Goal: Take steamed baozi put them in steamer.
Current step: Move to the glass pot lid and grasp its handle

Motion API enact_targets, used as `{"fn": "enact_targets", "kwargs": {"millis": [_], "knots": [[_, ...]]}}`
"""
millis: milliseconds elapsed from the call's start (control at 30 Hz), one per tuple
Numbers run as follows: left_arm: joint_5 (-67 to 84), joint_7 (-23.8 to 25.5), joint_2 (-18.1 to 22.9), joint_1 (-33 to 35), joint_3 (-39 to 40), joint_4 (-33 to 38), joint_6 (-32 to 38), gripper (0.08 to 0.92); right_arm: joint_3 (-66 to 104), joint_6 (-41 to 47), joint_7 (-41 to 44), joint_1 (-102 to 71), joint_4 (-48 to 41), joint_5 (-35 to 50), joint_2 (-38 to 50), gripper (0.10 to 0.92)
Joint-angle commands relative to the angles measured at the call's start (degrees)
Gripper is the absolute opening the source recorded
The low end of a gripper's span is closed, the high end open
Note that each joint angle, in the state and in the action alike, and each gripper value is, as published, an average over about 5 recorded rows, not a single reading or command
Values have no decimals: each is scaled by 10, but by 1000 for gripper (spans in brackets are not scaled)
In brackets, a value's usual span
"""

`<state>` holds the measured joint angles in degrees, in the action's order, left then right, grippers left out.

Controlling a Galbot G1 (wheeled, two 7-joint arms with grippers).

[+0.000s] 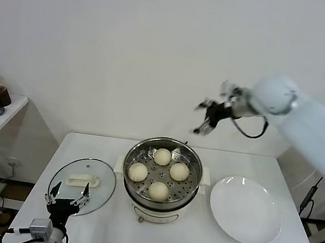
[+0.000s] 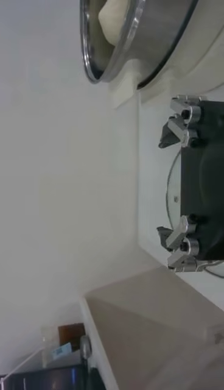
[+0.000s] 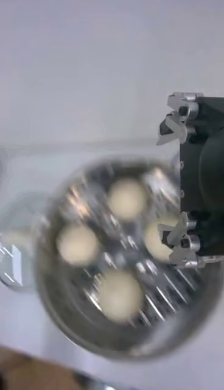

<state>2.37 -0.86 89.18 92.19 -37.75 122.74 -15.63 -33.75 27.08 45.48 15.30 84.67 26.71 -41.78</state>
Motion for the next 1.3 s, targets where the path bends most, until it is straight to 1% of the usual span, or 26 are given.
{"fn": "enact_targets", "kwargs": {"millis": [33,100,233,400,467,533,633,733,833,867,900,967,1033,1100,1300], "knots": [[-1,3,-5,2,0,2,21,823,547,-99,-347,-399,44,122,83,823],[-6,3,-7,0,-1,-3,28,823,657,-111,-383,-508,67,124,44,823],[-34,4,-15,-9,-5,-16,40,823,817,-140,-417,-695,121,103,-92,823],[-117,8,-39,-33,-9,-36,70,823,871,-205,-425,-821,147,37,-265,823],[-160,8,-52,-46,-14,-50,83,823,872,-222,-427,-858,153,13,-317,823],[-222,4,-65,-60,-20,-68,100,823,861,-229,-429,-892,160,-11,-346,823],[-373,-10,-86,-80,-33,-102,129,823,829,-212,-433,-932,176,-37,-355,823],[-568,-42,-118,-96,-34,-137,161,823,802,-178,-441,-947,195,-29,-345,823],[-724,-95,-180,-94,-8,-169,171,823,791,-164,-442,-943,203,-27,-342,823],[-759,-105,-204,-88,4,-176,171,823,789,-164,-442,-941,203,-29,-343,823],[-787,-105,-227,-80,15,-179,174,823,788,-165,-443,-939,203,-30,-344,823],[-822,-88,-261,-67,32,-182,182,823,786,-167,-443,-939,202,-33,-346,823],[-839,-69,-283,-61,45,-189,189,823,785,-169,-442,-940,203,-36,-346,823],[-845,-68,-290,-63,48,-206,198,823,785,-170,-441,-941,203,-38,-345,823],[-823,-76,-285,-57,43,-245,222,823,790,-171,-440,-938,199,-40,-341,823]]}}
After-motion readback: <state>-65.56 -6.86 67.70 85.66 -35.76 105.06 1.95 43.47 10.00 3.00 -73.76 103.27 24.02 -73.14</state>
